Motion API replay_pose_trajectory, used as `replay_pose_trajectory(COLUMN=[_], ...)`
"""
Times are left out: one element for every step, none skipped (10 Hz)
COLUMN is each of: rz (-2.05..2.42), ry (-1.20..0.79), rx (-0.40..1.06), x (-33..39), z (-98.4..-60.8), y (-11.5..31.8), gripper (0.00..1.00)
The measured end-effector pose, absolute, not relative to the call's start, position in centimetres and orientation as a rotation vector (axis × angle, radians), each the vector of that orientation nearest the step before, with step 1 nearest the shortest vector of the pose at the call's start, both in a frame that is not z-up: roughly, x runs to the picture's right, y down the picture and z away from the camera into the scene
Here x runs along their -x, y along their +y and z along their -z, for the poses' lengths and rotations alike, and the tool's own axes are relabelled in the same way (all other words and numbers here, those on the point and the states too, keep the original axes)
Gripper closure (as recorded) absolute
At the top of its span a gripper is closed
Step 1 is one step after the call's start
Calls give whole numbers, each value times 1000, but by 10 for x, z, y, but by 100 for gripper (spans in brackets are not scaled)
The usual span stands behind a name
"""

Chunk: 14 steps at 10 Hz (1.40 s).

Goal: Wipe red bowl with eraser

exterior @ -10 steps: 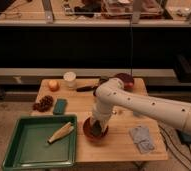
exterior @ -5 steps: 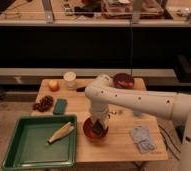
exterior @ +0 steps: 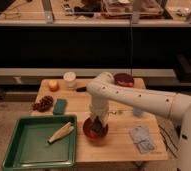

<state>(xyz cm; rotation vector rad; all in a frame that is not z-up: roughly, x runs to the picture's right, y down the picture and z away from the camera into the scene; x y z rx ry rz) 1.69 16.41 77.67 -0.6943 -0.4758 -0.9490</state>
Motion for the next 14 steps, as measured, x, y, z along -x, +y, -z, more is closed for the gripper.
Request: replay_pose_trajectory(rz=[954, 968, 982, 1003, 1019, 1036, 1050, 1062, 1076, 1085, 1091, 1095, 1094, 1083], ry=[-479, -481, -483, -484, -488, -494, -503, -513, -530, -544, -555, -559, -558, -552], rx=[693, 695, 694, 695, 695, 694, 693, 693, 692, 689, 684, 681, 678, 673], x=[-15, -10, -4, 3, 10, 15, 18, 21, 24, 26, 27, 24, 21, 13], z=[-777, -779, -780, -780, -780, -778, -776, -774, -771, -768, -765, -760, -757, -756], y=[164, 164, 163, 164, 165, 167, 169, 172, 177, 182, 186, 192, 194, 195], gripper=[100, 100, 100, 100, 100, 100, 100, 100, 100, 100, 100, 100, 100, 100])
